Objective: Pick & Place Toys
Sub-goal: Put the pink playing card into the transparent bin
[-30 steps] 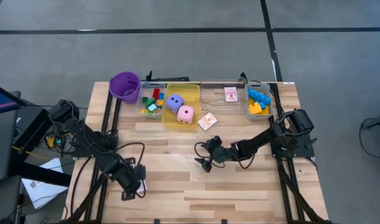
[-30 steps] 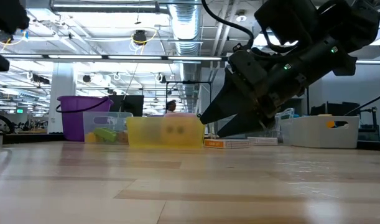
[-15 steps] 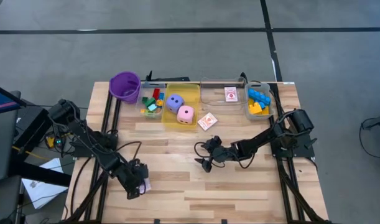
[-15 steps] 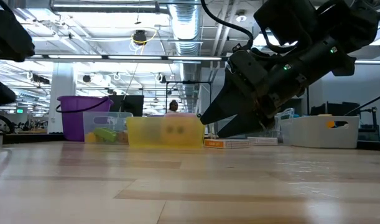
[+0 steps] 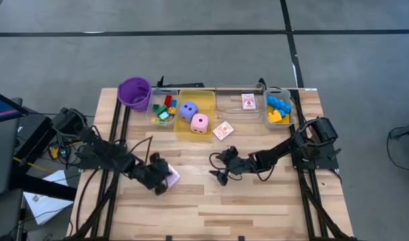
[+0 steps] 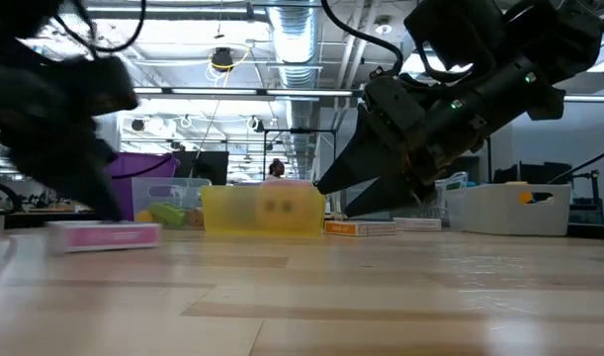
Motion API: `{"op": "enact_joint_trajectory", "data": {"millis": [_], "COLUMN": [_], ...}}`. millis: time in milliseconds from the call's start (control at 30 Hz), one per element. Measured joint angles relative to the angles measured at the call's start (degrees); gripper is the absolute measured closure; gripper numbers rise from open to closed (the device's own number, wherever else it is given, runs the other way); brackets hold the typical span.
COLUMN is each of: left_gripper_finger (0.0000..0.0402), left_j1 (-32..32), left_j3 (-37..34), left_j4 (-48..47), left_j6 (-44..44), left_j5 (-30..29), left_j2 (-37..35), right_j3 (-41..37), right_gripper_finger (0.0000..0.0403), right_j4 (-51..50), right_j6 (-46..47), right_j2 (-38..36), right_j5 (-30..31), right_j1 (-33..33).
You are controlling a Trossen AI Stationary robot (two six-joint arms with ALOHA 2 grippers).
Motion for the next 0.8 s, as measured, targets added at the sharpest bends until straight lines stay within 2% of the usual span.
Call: {"op": "enact_joint_trajectory", "data": {"millis": [167,367,467,633,800], "left_gripper_finger": [0.0401,0.0401,0.0401,0.0402,0.0401], "left_j1": [7.6,14.5,15.1,13.6,8.8], "left_j3": [0.0,0.1,0.8,2.1,2.1], "left_j4": [3.6,19.4,21.2,12.3,-1.9], "left_j6": [6.0,18.4,24.2,26.2,21.5], "left_j5": [-4.7,-3.3,-0.8,4.9,9.9], "left_j2": [0.3,6.6,6.7,-2.8,-10.0], "right_j3": [0.0,0.0,0.0,0.0,0.0], "right_gripper_finger": [0.0017,0.0017,0.0017,0.0017,0.0017], "right_j4": [1.9,2.2,2.2,1.7,1.3], "right_j6": [-1.8,-2.9,-3.0,-2.9,-2.7], "right_j2": [0.0,0.0,0.0,0.0,0.0], "right_j5": [-1.0,-1.4,-1.4,-1.5,-1.5], "right_j1": [0.0,0.0,0.0,0.0,0.5]}}
